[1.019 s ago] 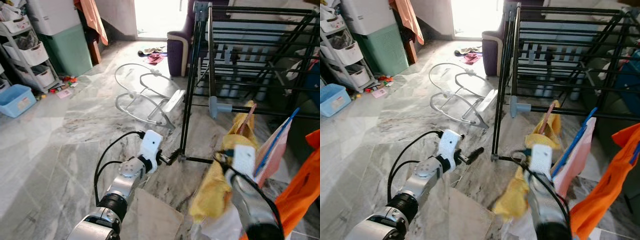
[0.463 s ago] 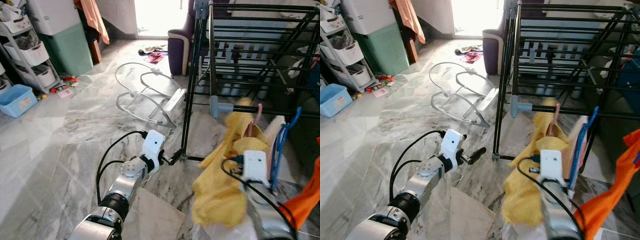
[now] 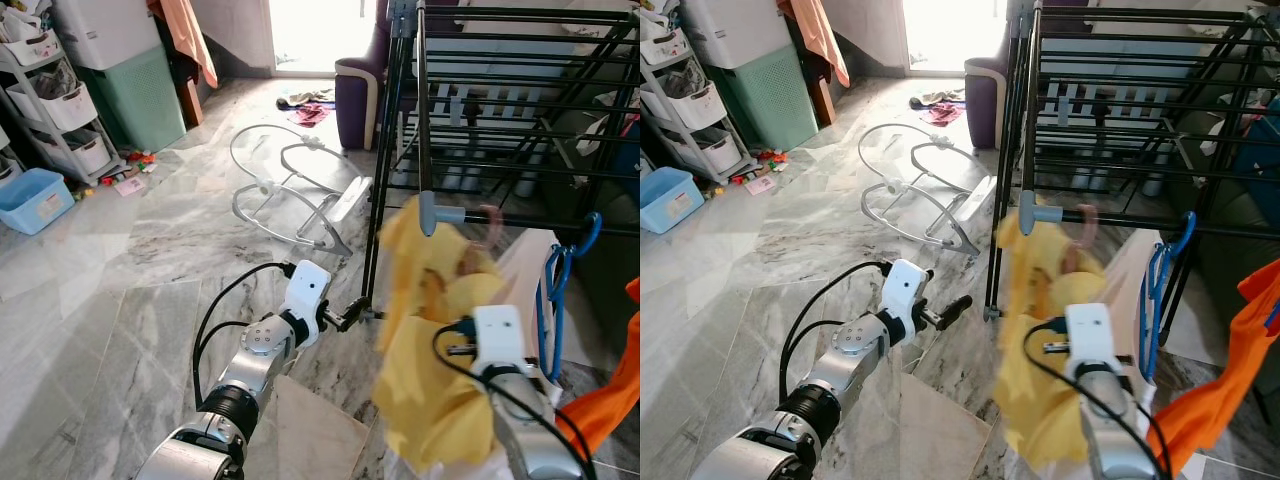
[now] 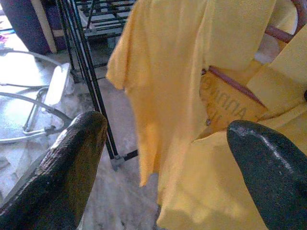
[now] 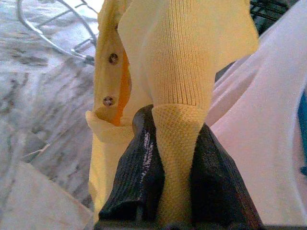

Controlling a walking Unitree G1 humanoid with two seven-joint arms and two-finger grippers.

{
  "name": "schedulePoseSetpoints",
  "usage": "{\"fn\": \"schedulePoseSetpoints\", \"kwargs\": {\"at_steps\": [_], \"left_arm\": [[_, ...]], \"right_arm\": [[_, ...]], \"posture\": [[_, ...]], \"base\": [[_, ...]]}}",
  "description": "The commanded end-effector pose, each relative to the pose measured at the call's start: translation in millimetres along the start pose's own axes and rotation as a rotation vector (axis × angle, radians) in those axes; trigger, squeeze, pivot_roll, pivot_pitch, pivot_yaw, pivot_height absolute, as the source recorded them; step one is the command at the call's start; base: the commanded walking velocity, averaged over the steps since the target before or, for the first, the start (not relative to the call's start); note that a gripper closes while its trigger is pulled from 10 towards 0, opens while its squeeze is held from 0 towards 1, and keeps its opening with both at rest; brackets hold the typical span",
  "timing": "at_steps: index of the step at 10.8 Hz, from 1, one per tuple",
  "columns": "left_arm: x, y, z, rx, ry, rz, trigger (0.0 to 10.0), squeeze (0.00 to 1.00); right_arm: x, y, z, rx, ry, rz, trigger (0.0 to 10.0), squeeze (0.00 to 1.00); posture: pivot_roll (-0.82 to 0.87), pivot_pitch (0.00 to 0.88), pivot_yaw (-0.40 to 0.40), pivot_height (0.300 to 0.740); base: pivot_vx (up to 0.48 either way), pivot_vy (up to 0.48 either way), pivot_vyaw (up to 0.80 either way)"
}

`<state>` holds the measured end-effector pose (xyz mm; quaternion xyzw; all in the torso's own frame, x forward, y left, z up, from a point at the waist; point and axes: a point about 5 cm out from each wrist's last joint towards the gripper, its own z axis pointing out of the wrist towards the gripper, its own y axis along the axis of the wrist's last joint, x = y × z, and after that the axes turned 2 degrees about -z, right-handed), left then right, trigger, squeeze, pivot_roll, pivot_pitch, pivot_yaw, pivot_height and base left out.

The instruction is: Hang hanger

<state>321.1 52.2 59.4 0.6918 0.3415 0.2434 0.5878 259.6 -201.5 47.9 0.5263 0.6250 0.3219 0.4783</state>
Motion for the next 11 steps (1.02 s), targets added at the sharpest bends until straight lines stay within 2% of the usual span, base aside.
{"fn": "schedulePoseSetpoints", "kwargs": {"at_steps": [1,2,3,4,5,9,11], "left_arm": [[0.6,1.2,1.6,0.016,-0.002,0.017,10.0,0.00],[0.9,1.1,1.6,0.018,0.000,0.018,10.0,0.00],[1.1,0.8,1.5,0.020,0.000,0.019,10.0,0.00],[1.1,0.7,1.4,0.020,0.000,0.020,10.0,0.00],[1.1,0.7,1.5,0.021,-0.002,0.021,10.0,0.00],[2.0,0.6,1.2,0.024,-0.003,0.022,10.0,0.00],[1.6,0.4,1.1,0.025,-0.008,0.025,10.0,0.00]], "right_arm": [[1.6,2.8,-2.6,-0.019,0.018,-0.004,0.0,0.00],[0.6,-1.7,-5.3,-0.003,0.027,-0.014,3.3,0.00],[-2.9,-5.6,-6.4,0.016,0.024,-0.052,10.0,0.00],[-5.6,-7.2,-6.3,0.024,0.017,-0.069,10.0,0.00],[-12.8,-5.0,-5.8,0.016,-0.015,-0.032,10.0,1.00],[-36.4,9.6,9.4,-0.005,-0.095,0.054,10.0,1.00],[-39.5,16.8,16.4,-0.014,-0.090,0.068,10.0,1.00]], "posture": [[-0.10,0.000,0.028,0.740],[-0.10,0.000,0.029,0.740],[-0.10,0.000,0.030,0.740],[-0.10,0.000,0.030,0.740],[-0.10,0.000,0.030,0.740],[-0.10,0.000,0.036,0.740],[-0.10,0.000,0.039,0.740]], "base": [[0.000,0.000,0.00],[0.000,0.000,0.00],[0.000,0.000,0.00],[0.000,0.000,0.00],[0.000,0.000,0.00],[0.000,0.000,0.00],[0.000,0.000,0.00]]}}
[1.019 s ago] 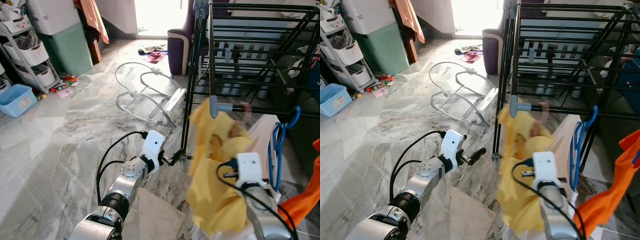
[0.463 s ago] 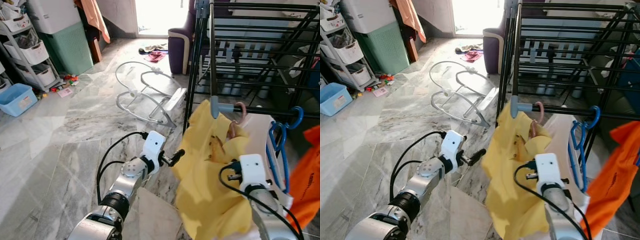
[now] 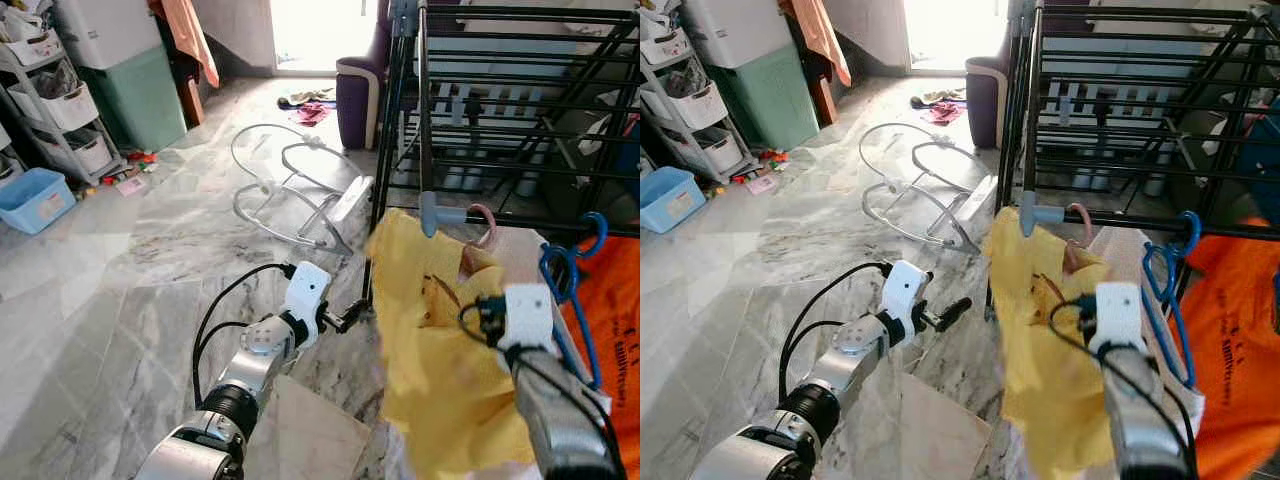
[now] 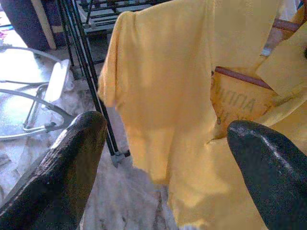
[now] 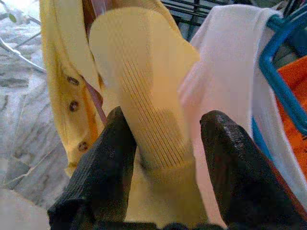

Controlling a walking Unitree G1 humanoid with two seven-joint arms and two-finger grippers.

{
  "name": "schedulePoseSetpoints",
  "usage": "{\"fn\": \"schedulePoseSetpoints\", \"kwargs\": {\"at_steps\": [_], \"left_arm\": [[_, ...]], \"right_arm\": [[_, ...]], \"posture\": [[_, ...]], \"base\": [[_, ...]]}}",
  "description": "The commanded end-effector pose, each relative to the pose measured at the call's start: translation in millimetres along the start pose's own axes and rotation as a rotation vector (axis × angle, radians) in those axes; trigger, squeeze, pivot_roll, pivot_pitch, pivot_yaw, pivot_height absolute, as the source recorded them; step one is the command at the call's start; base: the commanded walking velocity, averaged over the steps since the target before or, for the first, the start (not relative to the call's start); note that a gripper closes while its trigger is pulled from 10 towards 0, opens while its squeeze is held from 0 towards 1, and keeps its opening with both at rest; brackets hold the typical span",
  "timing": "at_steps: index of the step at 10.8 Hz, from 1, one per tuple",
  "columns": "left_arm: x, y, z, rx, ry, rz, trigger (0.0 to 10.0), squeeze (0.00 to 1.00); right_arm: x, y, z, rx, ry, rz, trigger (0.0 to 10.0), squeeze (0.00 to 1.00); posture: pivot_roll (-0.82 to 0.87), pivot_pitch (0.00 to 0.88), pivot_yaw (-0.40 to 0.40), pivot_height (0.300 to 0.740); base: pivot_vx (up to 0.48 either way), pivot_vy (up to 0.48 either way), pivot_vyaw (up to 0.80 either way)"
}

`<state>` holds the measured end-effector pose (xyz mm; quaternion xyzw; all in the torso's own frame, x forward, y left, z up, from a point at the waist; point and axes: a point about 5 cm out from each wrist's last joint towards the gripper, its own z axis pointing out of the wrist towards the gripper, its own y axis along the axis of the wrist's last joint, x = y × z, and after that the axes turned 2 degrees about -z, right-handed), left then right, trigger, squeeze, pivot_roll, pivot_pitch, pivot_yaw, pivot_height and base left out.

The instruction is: Hang hanger

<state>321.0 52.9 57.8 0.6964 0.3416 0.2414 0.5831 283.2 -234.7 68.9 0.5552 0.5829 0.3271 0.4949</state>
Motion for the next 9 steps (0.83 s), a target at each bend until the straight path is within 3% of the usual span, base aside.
{"fn": "schedulePoseSetpoints", "kwargs": {"at_steps": [1,2,3,6,9], "left_arm": [[1.2,1.6,1.0,0.016,-0.007,0.023,10.0,0.00],[1.4,1.1,0.6,0.018,-0.008,0.025,10.0,0.00],[1.6,0.9,0.5,0.019,-0.008,0.025,10.0,0.00],[1.7,0.0,0.2,0.023,-0.004,0.024,10.0,0.00],[0.4,-0.2,0.7,0.024,-0.007,0.025,10.0,0.00]], "right_arm": [[-0.3,1.1,3.1,0.004,0.020,0.031,10.0,0.00],[-0.1,1.6,7.4,0.014,0.053,0.039,9.7,0.00],[-1.7,1.5,8.6,0.019,0.055,0.038,0.0,0.00],[-6.1,-4.5,11.0,0.057,0.118,0.043,0.0,0.00],[-21.7,-2.1,11.0,0.033,0.138,0.062,0.0,0.00]], "posture": [[-0.09,0.000,0.040,0.740],[-0.09,0.000,0.040,0.740],[-0.09,0.000,0.040,0.740],[-0.09,0.000,0.034,0.740],[-0.09,0.000,0.034,0.740]], "base": [[0.000,0.000,0.00],[0.000,0.000,0.00],[0.000,0.000,0.00],[0.000,0.000,0.00],[0.000,0.000,0.00]]}}
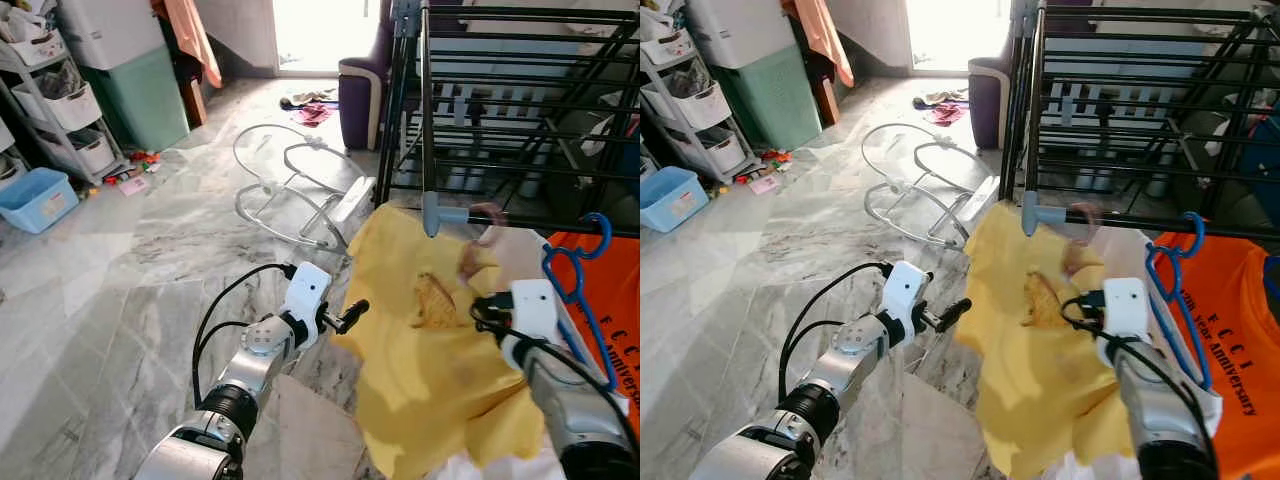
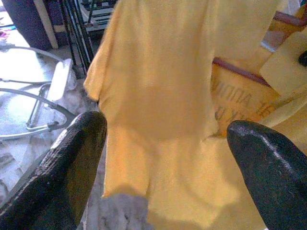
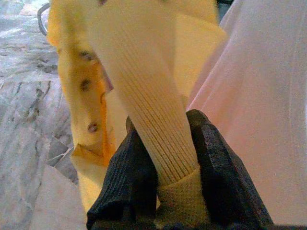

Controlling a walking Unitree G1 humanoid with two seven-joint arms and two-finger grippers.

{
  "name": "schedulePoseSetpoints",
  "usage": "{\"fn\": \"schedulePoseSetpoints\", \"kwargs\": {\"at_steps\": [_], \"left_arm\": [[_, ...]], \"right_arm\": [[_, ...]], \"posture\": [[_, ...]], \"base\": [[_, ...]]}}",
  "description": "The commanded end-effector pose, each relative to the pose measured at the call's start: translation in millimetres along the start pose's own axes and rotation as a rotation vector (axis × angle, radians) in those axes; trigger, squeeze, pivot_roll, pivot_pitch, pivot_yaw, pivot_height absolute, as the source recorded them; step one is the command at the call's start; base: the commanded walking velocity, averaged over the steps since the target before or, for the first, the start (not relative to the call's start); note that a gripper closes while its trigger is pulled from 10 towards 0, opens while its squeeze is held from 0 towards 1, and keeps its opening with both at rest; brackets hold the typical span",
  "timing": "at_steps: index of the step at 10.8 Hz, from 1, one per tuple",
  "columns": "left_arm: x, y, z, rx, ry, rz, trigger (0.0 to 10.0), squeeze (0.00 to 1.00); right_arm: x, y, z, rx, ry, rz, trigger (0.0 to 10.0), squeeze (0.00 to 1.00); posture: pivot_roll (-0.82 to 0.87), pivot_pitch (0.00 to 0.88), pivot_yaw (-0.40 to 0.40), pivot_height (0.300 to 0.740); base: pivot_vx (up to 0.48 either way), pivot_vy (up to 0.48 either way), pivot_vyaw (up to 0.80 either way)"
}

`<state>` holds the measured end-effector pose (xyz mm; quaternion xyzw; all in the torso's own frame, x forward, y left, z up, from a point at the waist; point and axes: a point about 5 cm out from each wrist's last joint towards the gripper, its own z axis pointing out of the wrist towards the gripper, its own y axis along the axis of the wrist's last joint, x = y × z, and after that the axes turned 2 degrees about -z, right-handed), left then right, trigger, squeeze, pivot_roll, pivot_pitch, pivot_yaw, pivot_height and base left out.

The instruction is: Hang hanger

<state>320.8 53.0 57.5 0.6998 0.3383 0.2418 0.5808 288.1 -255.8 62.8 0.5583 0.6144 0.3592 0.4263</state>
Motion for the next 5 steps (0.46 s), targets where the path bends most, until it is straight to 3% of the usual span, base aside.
{"fn": "schedulePoseSetpoints", "kwargs": {"at_steps": [1,5], "left_arm": [[-0.4,0.1,1.3,0.019,-0.004,0.016,10.0,0.00],[-4.8,1.0,3.8,0.007,0.001,0.015,10.0,0.00]], "right_arm": [[-7.7,5.9,-1.5,-0.040,-0.019,0.002,0.0,0.00],[-18.0,21.5,-17.9,-0.176,-0.095,-0.062,0.0,0.00]], "posture": [[-0.09,0.000,0.031,0.740],[-0.09,0.000,0.014,0.740]], "base": [[0.000,0.000,0.00],[0.000,0.000,0.00]]}}
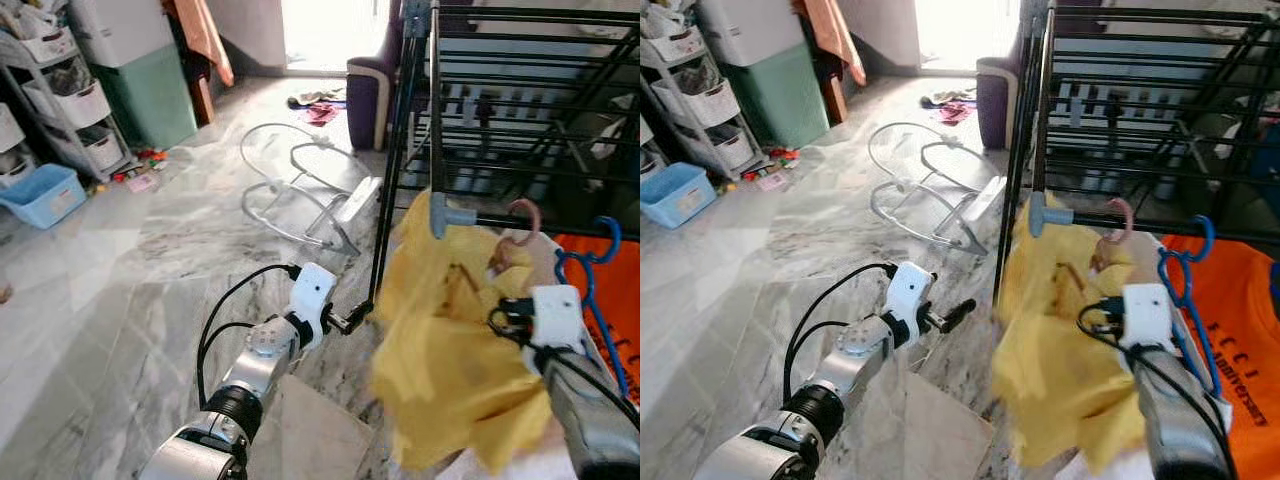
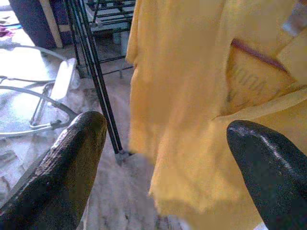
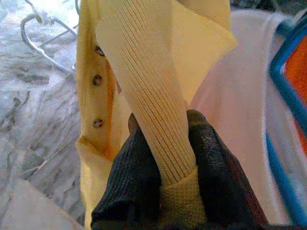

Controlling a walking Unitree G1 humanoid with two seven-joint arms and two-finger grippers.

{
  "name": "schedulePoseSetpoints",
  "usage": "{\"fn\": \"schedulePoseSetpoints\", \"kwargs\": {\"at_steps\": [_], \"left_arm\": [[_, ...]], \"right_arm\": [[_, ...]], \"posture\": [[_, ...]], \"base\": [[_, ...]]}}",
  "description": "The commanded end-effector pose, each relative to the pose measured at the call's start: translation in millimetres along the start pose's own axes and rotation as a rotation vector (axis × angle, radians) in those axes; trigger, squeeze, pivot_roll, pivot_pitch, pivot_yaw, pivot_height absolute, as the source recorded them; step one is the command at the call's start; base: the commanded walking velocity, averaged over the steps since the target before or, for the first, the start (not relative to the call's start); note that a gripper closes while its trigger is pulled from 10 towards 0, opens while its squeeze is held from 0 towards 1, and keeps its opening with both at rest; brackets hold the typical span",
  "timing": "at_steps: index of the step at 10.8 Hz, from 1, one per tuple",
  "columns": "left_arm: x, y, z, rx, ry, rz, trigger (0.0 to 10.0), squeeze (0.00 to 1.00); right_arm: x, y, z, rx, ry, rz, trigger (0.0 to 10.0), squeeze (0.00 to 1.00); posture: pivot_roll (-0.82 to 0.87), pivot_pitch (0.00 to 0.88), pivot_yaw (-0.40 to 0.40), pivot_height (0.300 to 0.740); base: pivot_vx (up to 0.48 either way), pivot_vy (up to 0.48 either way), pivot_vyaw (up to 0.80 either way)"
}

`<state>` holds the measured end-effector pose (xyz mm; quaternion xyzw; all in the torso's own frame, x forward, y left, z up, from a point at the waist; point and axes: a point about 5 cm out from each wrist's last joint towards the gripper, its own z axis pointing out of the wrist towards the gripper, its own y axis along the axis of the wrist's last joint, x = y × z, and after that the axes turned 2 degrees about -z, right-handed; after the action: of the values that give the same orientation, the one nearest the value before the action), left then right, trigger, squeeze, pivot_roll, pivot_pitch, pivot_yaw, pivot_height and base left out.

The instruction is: Hang hanger

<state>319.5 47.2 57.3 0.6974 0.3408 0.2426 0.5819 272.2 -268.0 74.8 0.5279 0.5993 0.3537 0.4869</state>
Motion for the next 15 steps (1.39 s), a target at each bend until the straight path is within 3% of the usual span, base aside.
{"fn": "schedulePoseSetpoints", "kwargs": {"at_steps": [1,3,4,5,6,8,10,15], "left_arm": [[1.7,0.2,0.4,0.011,0.009,0.014,10.0,0.00],[1.0,-0.1,0.8,0.008,0.017,0.007,10.0,0.00],[4.8,-0.1,0.4,0.016,0.074,0.046,10.0,0.00],[15.1,-5.1,-1.9,0.080,0.189,0.104,10.0,0.00],[18.2,-6.2,-4.2,0.085,0.199,0.138,10.0,0.00],[20.9,-11.1,-8.4,0.102,0.206,0.174,10.0,0.00],[25.2,-16.2,-11.6,0.128,0.275,0.210,10.0,0.00],[25.4,-19.2,-14.1,0.113,0.307,0.187,10.0,0.00]], "right_arm": [[-0.8,22.4,-8.3,-0.110,-0.015,-0.017,0.0,0.00],[6.7,21.5,-31.9,-0.140,-0.064,-0.032,0.0,0.00],[16.4,11.9,-47.7,-0.138,-0.104,-0.049,0.0,0.00],[35.7,-13.0,-68.3,-0.087,-0.139,-0.004,0.0,0.00],[50.4,-30.3,-80.7,-0.033,-0.144,0.019,0.0,0.00],[62.6,-40.3,-92.9,-0.007,-0.170,0.065,0.0,0.00],[80.2,-40.4,-96.9,-0.014,-0.142,0.124,0.0,0.00],[92.2,-30.5,-81.1,-0.039,-0.065,0.111,0.0,0.00]], "posture": [[-0.10,0.000,0.010,0.740],[-0.11,0.000,0.010,0.740],[-0.12,0.000,0.012,0.740],[-0.13,0.000,0.021,0.740],[-0.14,0.000,0.026,0.740],[-0.15,0.000,0.028,0.740],[-0.14,0.000,0.013,0.740],[-0.11,0.000,-0.019,0.740]], "base": [[0.000,0.000,0.00],[0.000,0.000,0.00],[0.000,0.000,0.00],[0.000,0.000,0.00],[0.000,0.000,0.00],[0.000,0.000,0.00],[0.000,0.000,0.00],[0.000,0.000,0.00]]}}
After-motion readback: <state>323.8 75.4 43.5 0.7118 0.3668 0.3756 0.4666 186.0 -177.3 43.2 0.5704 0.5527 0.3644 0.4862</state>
